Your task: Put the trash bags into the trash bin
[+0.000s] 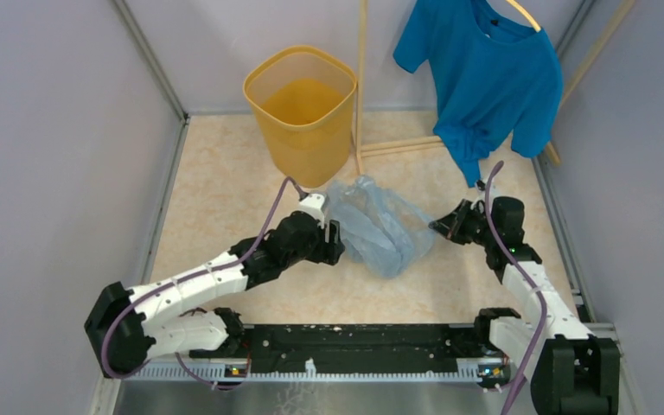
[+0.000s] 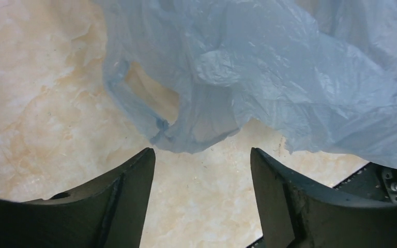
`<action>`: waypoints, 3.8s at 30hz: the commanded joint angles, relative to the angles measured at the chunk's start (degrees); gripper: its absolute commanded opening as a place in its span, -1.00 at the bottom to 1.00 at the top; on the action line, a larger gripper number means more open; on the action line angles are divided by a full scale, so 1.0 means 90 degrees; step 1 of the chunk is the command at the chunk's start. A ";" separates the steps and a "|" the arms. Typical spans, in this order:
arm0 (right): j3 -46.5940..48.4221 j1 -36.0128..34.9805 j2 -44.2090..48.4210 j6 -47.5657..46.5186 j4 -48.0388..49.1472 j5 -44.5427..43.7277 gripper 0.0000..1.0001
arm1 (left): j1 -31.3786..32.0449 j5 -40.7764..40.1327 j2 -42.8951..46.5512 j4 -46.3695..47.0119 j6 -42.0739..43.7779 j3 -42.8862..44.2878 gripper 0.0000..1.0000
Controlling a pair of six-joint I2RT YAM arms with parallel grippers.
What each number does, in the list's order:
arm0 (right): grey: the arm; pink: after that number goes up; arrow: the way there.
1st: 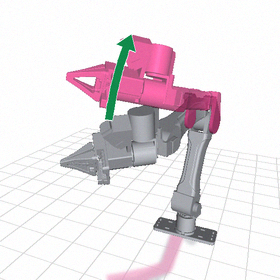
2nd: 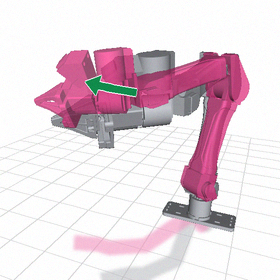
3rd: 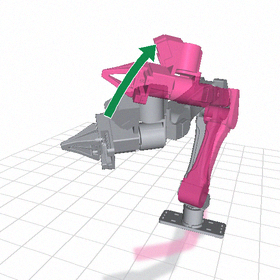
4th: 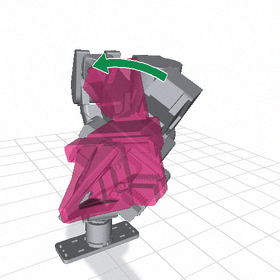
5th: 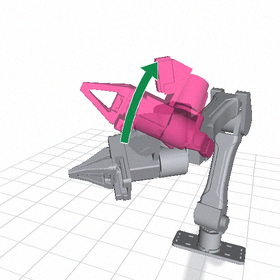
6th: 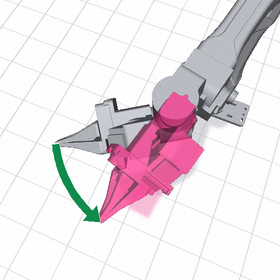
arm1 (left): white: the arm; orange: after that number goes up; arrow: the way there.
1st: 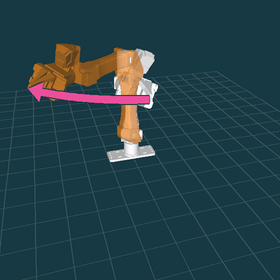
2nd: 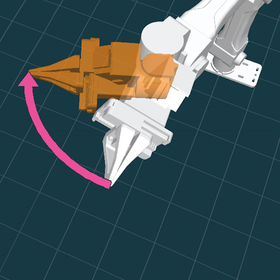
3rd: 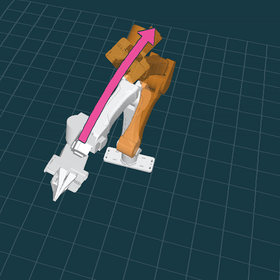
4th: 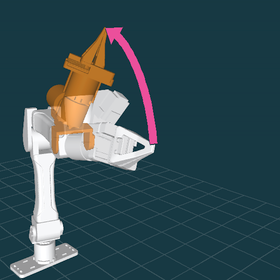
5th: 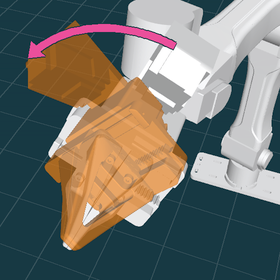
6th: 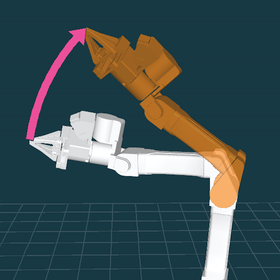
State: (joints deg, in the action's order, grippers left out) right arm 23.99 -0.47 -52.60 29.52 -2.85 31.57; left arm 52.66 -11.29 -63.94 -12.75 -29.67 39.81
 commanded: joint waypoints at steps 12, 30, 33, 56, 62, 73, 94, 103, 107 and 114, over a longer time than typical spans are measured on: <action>0.0109 0.0030 0.0360 -0.0282 0.0049 0.0152 -1.00 | -0.2210 0.2140 0.1108 -0.0734 -0.0955 -0.0387 0.64; 0.0038 0.0030 0.0475 -0.0080 0.0225 0.0492 -1.00 | -0.2531 0.2752 -0.1541 0.2485 -0.1586 -0.1024 0.11; 0.0005 0.0033 0.0440 -0.0084 0.0269 0.0515 -1.00 | -0.2532 0.2584 -0.1765 0.2707 -0.1587 -0.0980 0.08; 0.0306 0.0030 0.0441 0.0005 -0.0220 0.0913 -1.00 | -0.2532 0.0883 -0.1291 0.0215 -0.0890 -0.0288 -1.00; 0.1219 0.0025 -0.0181 0.0679 -0.0185 0.0422 -1.00 | -0.2531 -0.0045 -0.1299 -0.1702 -0.0446 0.1481 -1.00; 0.7541 -0.0553 -0.0133 0.0475 -0.0719 0.0443 -1.00 | -0.2484 0.2608 0.0306 -0.0423 0.0705 0.6423 -1.00; 0.4753 -0.0553 0.0919 0.0026 -0.0996 0.0430 -1.00 | -0.2485 0.3283 0.0266 -0.0741 0.0097 0.4750 -1.00; 0.5304 -0.0553 0.1847 0.0425 0.0856 0.0791 -1.00 | -0.2480 0.2610 0.1508 0.0439 -0.0112 0.4271 -1.00; 0.2007 -0.0553 0.2201 0.0829 0.0819 0.1010 -1.00 | -0.2489 0.2288 0.1490 -0.0225 -0.0746 0.1458 -1.00; 0.0131 -0.0548 0.2714 0.1365 0.1011 0.0655 -1.00 | -0.2492 0.2448 0.1469 0.0119 -0.1036 0.0170 -1.00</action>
State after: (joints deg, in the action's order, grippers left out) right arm 18.13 -5.08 -33.47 40.05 4.12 37.56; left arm 30.28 10.83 -56.25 -12.73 -37.52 36.84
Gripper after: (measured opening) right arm 0.005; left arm 0.006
